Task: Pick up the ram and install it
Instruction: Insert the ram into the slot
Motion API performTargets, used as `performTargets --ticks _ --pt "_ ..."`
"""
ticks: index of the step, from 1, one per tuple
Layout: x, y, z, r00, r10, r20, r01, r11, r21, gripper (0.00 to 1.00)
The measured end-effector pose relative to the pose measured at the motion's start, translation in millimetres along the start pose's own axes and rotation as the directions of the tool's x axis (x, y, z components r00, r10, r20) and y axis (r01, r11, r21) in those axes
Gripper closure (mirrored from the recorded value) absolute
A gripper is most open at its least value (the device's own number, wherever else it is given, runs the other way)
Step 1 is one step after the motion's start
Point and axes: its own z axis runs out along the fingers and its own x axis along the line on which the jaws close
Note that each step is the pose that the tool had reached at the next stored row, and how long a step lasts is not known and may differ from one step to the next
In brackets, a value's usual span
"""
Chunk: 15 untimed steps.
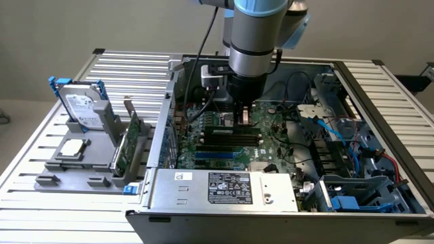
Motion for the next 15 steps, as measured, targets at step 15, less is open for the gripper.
performTargets --ticks 15 --pt "3.0 1.2 3.0 1.0 -0.006 -0.0004 0.006 1.0 0.0055 0.86"
